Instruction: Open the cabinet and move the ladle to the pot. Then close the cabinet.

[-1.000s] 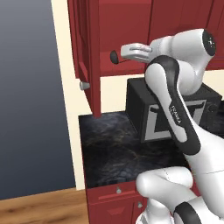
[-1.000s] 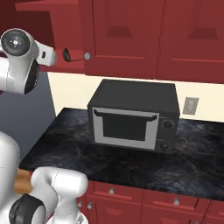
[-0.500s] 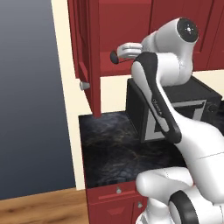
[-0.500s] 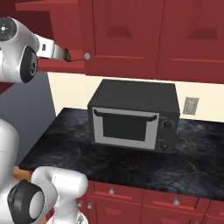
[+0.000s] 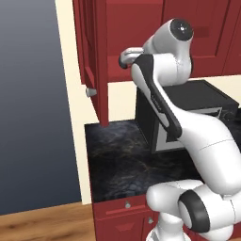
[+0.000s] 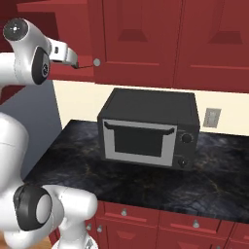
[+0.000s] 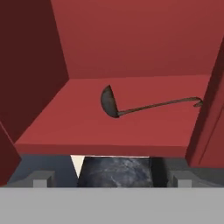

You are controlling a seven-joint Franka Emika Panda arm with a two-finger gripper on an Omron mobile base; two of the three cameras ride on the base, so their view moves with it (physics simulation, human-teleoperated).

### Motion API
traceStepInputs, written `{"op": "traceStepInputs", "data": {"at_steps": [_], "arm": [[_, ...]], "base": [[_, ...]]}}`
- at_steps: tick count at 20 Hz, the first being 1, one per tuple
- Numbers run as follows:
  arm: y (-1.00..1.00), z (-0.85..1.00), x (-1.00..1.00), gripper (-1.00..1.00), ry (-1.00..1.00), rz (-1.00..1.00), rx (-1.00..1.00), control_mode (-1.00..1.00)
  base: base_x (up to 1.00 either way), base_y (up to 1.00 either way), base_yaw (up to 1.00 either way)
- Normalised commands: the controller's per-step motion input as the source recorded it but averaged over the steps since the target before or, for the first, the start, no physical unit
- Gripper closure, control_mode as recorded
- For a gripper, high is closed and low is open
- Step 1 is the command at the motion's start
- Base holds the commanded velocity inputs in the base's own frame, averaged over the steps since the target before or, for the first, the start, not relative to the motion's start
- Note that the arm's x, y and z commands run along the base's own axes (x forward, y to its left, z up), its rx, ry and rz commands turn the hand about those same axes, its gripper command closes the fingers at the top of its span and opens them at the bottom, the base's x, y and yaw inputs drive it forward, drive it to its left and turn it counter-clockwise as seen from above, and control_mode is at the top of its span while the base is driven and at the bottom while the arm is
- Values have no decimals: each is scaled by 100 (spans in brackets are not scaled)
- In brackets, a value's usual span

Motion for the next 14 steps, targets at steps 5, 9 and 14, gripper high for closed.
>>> {"op": "traceStepInputs", "data": {"at_steps": [5,9,14], "arm": [[8,-31,50,-100,-7,0,-5,-100],[6,0,68,-100,-5,0,-1,-100],[10,-2,55,-100,0,0,-1,-100]], "base": [[0,0,0],[0,0,0],[0,0,0]]}}
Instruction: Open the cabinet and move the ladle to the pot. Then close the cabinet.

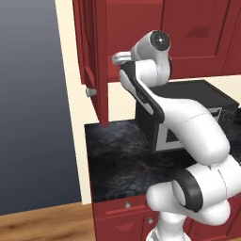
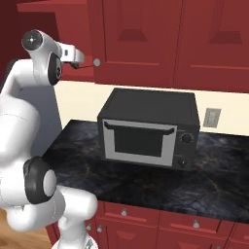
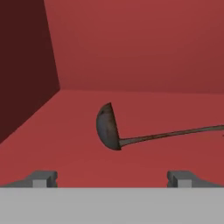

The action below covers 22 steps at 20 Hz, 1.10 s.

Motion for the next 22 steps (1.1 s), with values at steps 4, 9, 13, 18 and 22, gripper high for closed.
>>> {"op": "traceStepInputs", "data": {"at_steps": [4,9,13,18,22], "arm": [[11,-6,52,-100,0,0,0,-100],[6,-17,46,-100,3,0,0,-100],[0,-23,40,-100,5,0,0,-100],[1,-23,36,-100,5,0,0,-100],[2,-20,29,100,1,0,-1,-100]], "base": [[0,0,0],[0,0,0],[0,0,0],[0,0,0],[0,0,0]]}}
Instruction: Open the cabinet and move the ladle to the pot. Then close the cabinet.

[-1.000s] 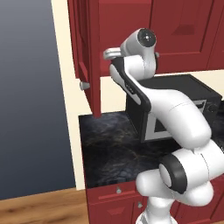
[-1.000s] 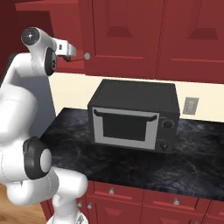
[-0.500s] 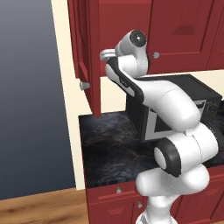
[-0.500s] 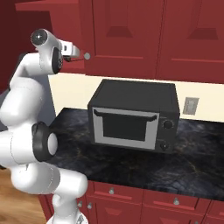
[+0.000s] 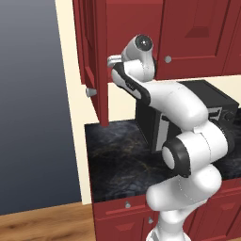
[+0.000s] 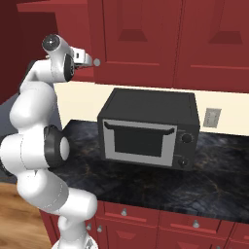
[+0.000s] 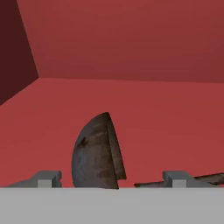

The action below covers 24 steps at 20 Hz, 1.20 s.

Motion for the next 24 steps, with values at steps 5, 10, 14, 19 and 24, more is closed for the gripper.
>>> {"op": "traceStepInputs", "data": {"at_steps": [5,10,14,19,24], "arm": [[1,-9,10,100,0,0,-1,-100],[26,-1,1,100,0,1,-1,-100],[42,-1,-1,100,-1,16,0,-100],[10,22,-40,100,-7,23,0,-100],[0,21,-75,100,-7,29,0,-100]], "base": [[0,0,0],[0,0,0],[0,0,0],[0,0,0],[0,0,0]]}}
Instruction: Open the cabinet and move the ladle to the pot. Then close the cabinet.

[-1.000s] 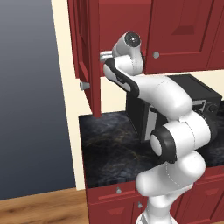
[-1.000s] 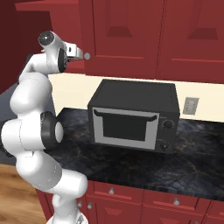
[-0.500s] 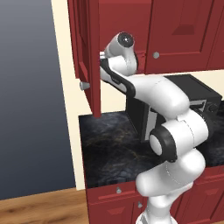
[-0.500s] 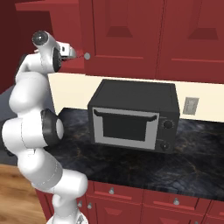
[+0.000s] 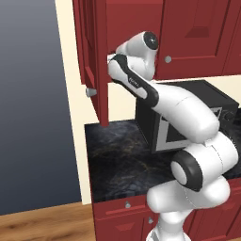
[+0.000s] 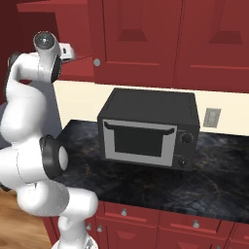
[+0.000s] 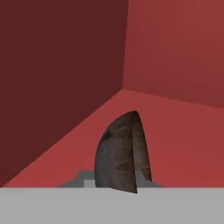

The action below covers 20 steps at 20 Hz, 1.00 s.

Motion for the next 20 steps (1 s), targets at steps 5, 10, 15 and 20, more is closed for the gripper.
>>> {"op": "traceStepInputs", "data": {"at_steps": [5,10,15,20], "arm": [[0,0,-66,100,0,36,0,-100],[3,0,-71,100,-1,40,0,-100],[1,28,-97,100,-16,14,-2,-100],[-8,30,-100,100,-27,-3,-7,-100]], "base": [[0,0,0],[0,0,0],[0,0,0],[0,0,0]]}}
